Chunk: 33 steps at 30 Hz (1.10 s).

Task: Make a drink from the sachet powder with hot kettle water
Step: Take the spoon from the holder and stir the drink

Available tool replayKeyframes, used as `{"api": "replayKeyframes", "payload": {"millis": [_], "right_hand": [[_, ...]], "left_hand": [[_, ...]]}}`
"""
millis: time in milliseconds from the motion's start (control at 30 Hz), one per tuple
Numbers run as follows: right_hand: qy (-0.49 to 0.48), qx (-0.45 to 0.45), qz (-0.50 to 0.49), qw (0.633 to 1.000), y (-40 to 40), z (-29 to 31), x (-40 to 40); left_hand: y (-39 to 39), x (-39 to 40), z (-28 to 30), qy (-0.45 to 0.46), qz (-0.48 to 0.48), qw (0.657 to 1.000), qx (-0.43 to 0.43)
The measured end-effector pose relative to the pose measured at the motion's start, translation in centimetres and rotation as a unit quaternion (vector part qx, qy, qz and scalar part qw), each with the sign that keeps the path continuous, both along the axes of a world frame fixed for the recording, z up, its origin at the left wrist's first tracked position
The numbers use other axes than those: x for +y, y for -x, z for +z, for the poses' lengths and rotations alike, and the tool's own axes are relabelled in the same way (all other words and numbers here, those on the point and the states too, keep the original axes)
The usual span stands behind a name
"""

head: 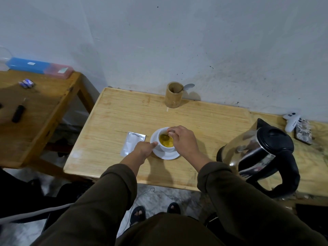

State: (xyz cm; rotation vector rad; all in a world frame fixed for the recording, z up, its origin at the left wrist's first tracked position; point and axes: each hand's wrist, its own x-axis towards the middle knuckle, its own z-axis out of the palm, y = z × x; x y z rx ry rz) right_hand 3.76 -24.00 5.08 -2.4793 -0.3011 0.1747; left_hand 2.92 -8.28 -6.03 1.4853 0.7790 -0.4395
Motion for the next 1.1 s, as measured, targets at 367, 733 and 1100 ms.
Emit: {"api": "replayKeyframes", "payload": {"millis": [367, 733, 1100], "right_hand": [[0.049, -0.022, -0.010, 0.999, -0.56, -0.12, -0.28], [0.032, 0.000, 0.016, 0.999, -0.75, 0.09, -0.17], [-0.010, 0.012, 0.009, 1.000, -0.51, 0.02, 0.07]], "left_hand": [[-0.10, -0.19, 0.16, 0.012, 0.005, 1.000, 0.000], [-0.36, 0.26, -0.50, 0.014, 0.003, 1.000, 0.006], [-0.14, 0.15, 0.37, -0.002, -0.006, 1.000, 0.016]]}}
